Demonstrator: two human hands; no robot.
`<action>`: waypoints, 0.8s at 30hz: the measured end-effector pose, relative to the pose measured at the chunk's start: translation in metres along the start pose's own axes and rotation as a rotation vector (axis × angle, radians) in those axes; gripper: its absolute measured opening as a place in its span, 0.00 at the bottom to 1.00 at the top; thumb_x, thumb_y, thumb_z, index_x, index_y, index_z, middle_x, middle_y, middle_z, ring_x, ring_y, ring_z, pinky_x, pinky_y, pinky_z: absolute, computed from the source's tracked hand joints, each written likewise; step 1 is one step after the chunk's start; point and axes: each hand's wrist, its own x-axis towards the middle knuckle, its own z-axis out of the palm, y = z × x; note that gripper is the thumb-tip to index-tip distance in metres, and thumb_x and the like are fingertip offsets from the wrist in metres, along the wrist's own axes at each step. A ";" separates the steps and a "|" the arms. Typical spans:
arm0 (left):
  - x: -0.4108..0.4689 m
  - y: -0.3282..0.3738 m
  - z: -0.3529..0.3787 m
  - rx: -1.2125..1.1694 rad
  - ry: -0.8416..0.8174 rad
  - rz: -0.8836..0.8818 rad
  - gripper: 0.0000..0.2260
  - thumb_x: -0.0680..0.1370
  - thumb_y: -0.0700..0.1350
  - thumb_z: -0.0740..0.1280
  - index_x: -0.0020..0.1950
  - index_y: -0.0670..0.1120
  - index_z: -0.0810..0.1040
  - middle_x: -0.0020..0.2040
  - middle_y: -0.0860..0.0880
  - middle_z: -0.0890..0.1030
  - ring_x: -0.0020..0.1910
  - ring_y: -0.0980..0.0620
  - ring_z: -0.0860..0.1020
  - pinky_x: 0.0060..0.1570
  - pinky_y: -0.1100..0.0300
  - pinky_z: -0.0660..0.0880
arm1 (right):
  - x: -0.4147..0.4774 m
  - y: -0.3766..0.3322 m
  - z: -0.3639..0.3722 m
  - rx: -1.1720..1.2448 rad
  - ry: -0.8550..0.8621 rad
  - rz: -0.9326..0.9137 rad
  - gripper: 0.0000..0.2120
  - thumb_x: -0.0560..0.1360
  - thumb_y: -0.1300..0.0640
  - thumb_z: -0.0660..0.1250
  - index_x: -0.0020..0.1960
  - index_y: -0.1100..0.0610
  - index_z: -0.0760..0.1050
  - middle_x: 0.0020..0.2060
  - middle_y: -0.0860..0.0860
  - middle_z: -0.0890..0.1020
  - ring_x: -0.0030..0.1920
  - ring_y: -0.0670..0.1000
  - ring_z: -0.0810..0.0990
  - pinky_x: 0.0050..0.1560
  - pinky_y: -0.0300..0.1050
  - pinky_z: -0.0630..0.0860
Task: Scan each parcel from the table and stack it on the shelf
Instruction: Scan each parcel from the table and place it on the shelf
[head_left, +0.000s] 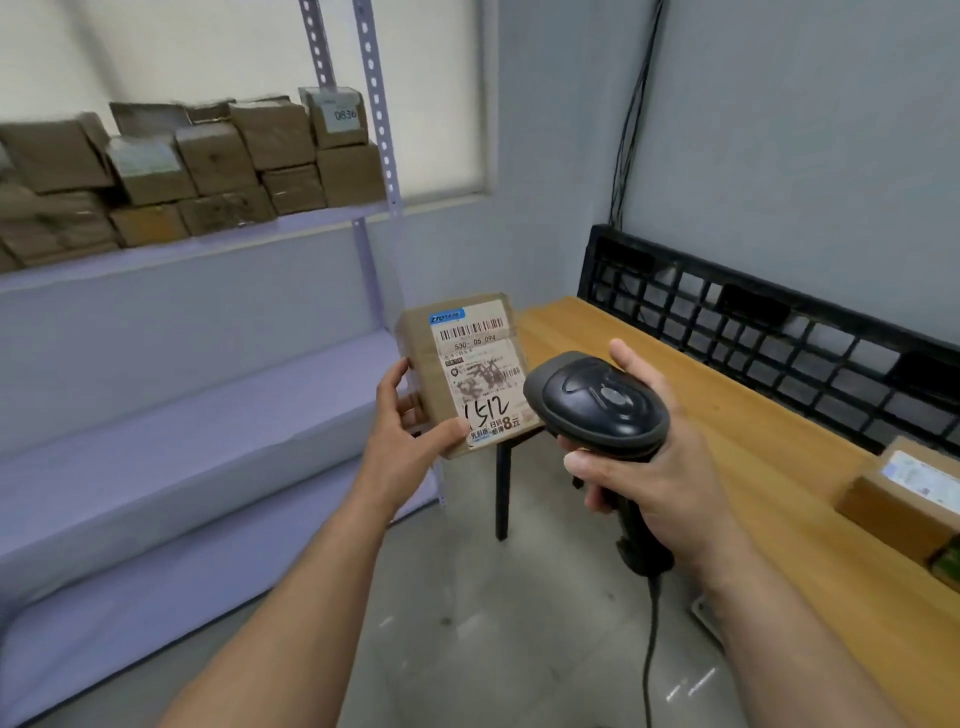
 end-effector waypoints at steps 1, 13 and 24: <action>0.003 0.000 -0.017 0.000 0.011 0.003 0.39 0.66 0.42 0.76 0.71 0.59 0.61 0.59 0.47 0.78 0.58 0.48 0.79 0.55 0.49 0.79 | 0.006 0.000 0.016 0.012 -0.009 -0.003 0.43 0.64 0.68 0.77 0.66 0.34 0.65 0.46 0.55 0.84 0.28 0.60 0.77 0.26 0.47 0.76; 0.039 -0.008 -0.218 0.116 0.132 0.064 0.36 0.72 0.40 0.75 0.70 0.62 0.59 0.61 0.51 0.77 0.58 0.60 0.76 0.41 0.73 0.73 | 0.072 0.012 0.199 0.093 -0.118 -0.036 0.44 0.62 0.66 0.79 0.64 0.28 0.68 0.52 0.58 0.82 0.29 0.60 0.78 0.28 0.48 0.76; 0.057 0.003 -0.338 0.182 0.316 0.087 0.35 0.73 0.42 0.74 0.68 0.65 0.57 0.59 0.57 0.74 0.54 0.66 0.74 0.42 0.73 0.70 | 0.128 0.013 0.314 0.119 -0.268 -0.068 0.45 0.65 0.71 0.77 0.62 0.26 0.70 0.57 0.56 0.80 0.36 0.68 0.81 0.30 0.50 0.78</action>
